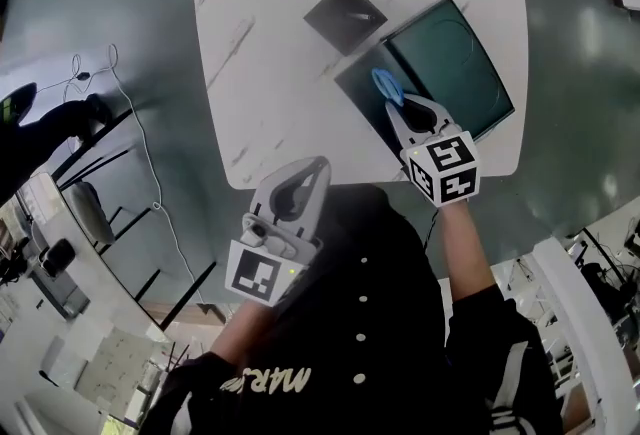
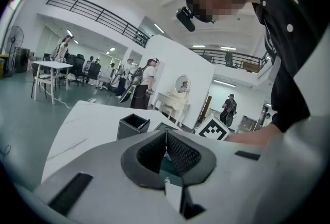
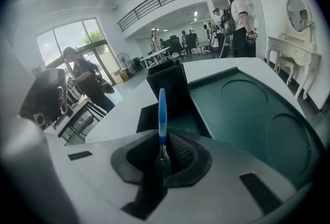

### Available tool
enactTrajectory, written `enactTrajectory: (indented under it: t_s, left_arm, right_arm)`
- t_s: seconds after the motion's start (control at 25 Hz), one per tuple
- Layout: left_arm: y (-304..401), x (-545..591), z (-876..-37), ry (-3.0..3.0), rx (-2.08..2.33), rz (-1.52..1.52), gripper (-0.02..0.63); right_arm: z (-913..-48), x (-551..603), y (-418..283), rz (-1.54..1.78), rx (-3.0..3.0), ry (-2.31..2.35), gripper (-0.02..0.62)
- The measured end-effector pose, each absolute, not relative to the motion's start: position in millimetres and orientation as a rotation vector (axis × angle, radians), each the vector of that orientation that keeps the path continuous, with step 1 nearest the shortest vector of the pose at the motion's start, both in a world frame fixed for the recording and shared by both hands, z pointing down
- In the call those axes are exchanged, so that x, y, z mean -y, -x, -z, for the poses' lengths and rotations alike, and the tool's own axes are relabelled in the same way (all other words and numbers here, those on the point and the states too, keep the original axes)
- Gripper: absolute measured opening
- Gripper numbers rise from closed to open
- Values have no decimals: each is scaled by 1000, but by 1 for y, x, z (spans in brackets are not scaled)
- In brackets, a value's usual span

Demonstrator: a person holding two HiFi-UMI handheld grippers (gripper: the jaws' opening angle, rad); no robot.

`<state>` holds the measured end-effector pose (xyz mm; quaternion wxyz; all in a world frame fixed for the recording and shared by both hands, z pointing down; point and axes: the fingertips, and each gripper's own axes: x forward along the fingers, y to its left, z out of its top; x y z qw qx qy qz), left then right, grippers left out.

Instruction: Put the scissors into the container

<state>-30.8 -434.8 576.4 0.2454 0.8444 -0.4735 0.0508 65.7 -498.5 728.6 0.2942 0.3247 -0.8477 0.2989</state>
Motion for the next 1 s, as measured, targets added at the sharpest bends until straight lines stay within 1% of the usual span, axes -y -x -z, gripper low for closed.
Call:
enactTrajectory:
  t_s: [0.48,0.64,0.88,0.92,1.0]
  left_arm:
    - [39,428,-609,-2239,1280,-169,31]
    - [42,424,-618,-2218,1279,-181,31]
    - [38,421,-622,-2217,1268,-176,30]
    - [38,420,-623,-2218,1268,-179,29]
    - [38,419,-624,-2217,1267,-181,30]
  right_arm:
    - [-774,484,-47,-898,2162,-688,52]
    - [-779,484,-39,-941,2173,-670,53]
    - [-783,484,-40,-919,2161,-685,63]
    - [-784,484,-40,-909,2161,-683,71]
    - [-783,484,-41,-886,2160,-680,137]
